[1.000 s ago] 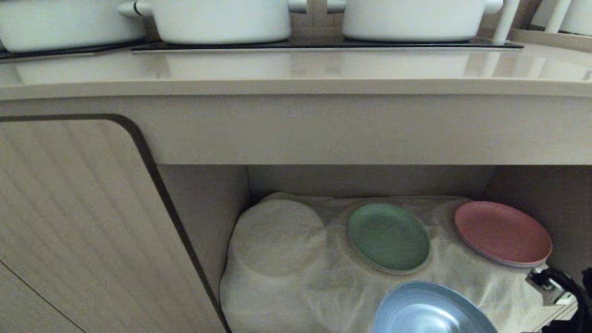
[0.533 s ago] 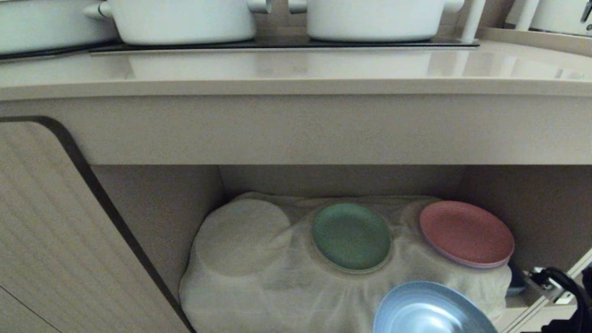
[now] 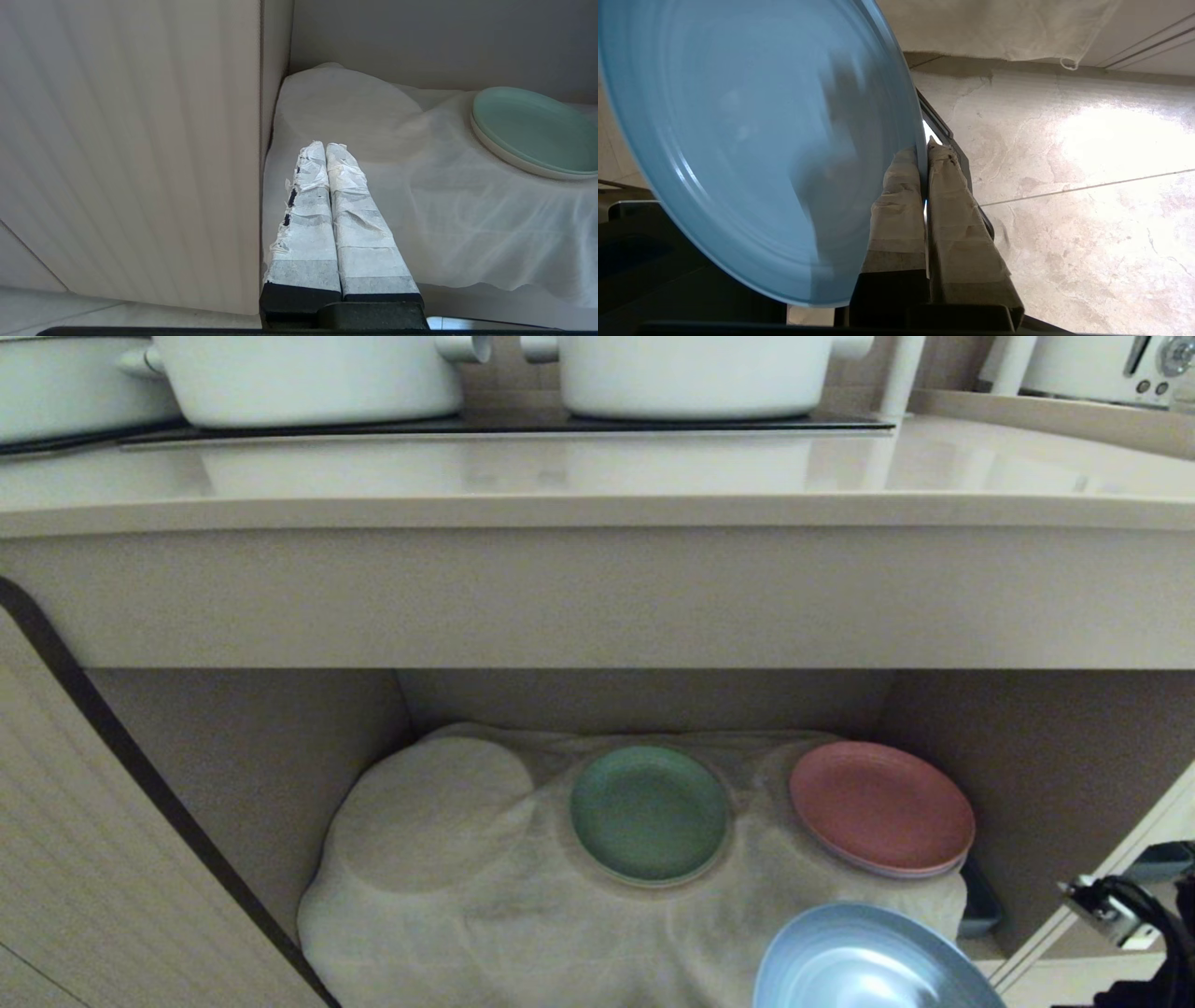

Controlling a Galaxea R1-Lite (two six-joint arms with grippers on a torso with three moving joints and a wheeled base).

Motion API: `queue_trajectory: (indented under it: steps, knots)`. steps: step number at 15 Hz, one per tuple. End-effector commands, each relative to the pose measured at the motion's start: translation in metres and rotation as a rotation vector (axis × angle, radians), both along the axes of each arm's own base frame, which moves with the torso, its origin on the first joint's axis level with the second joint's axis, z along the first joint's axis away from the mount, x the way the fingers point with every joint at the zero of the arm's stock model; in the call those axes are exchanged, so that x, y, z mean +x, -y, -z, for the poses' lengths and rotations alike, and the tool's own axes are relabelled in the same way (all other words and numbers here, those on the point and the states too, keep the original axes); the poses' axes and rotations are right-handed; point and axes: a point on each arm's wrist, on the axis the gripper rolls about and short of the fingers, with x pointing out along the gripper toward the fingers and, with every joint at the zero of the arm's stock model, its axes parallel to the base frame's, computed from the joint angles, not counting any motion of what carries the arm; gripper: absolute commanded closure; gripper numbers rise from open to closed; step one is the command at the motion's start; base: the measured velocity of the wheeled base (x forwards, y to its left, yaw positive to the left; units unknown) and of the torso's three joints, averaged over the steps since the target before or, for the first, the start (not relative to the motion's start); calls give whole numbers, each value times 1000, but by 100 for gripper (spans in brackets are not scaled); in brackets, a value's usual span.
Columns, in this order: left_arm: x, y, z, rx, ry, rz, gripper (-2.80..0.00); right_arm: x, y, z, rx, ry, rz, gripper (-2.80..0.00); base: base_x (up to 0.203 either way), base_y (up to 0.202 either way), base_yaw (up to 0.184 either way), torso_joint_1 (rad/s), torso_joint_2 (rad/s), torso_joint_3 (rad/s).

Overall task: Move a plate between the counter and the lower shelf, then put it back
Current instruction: Put the plate

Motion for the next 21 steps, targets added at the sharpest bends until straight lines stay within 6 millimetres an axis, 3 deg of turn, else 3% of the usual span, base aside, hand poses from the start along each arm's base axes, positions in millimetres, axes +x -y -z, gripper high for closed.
queue_trajectory:
  steps: [1, 21]
  knots:
    - [0, 0, 0, -2, 2, 0, 0, 0, 0, 0, 3, 2, 0, 0, 0, 0, 0, 0, 0, 0]
    - [0, 0, 0, -2, 0, 0, 0, 4, -1, -4, 9, 19, -1, 0, 0, 0, 0, 0, 0, 0]
